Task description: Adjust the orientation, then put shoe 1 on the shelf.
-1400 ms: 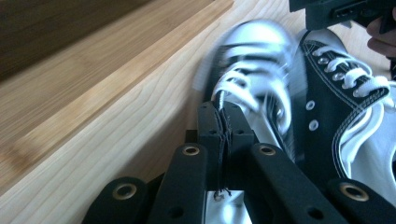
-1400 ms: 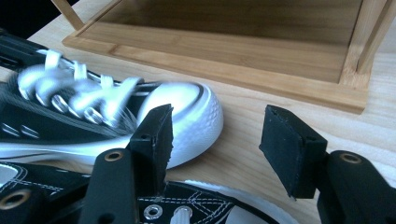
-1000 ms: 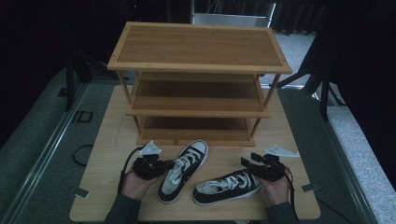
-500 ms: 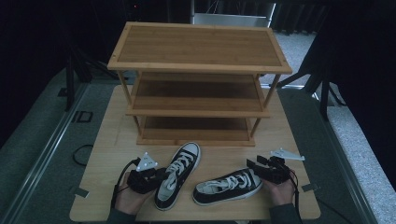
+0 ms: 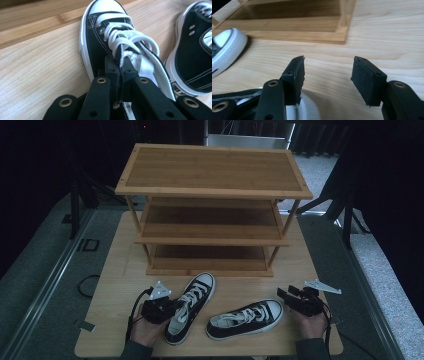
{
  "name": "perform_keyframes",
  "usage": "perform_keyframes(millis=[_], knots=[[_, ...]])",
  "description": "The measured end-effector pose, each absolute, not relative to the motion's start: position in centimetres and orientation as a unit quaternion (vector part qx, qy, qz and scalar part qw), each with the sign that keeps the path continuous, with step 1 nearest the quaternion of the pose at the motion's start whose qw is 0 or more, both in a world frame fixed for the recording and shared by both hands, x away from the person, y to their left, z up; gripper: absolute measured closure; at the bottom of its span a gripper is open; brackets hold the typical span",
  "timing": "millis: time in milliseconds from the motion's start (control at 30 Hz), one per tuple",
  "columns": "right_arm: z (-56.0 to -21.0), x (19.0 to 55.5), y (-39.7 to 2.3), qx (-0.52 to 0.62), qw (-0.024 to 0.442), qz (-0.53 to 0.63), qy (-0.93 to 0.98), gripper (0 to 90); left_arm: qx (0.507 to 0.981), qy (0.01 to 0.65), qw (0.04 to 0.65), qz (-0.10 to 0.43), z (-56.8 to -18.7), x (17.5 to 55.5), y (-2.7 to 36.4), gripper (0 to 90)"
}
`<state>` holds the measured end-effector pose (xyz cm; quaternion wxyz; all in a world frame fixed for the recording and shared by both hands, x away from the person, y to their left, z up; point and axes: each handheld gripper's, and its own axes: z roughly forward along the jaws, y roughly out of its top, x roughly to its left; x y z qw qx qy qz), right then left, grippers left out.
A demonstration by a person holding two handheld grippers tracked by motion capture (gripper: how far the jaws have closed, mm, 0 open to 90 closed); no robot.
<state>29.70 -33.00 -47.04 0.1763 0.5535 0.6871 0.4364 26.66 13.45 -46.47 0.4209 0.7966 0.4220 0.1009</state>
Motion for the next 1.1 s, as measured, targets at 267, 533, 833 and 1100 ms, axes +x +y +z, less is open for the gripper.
perform_keyframes(millis=[267, 533, 833, 1100], knots=[[-48.0, 30.1, -34.6, 0.575, 0.187, 0.422, 0.675, 43.2, 0.78, 0.434, 0.443, 0.084, -46.2, 26.6, 13.9, 88.2], [-48.9, 30.6, -34.7, 0.582, 0.19, 0.404, 0.68, 43.0, 0.766, 0.438, 0.462, 0.086, -45.1, 26.0, 15.1, 88.2], [-49.5, 31.0, -34.3, 0.58, 0.201, 0.377, 0.694, 41.1, 0.75, 0.446, 0.48, 0.09, -43.7, 25.5, 16.5, 88.1], [-49.7, 30.9, -34.0, 0.577, 0.208, 0.366, 0.7, 40.3, 0.745, 0.442, 0.491, 0.094, -41.9, 25.2, 17.5, 88.1]])
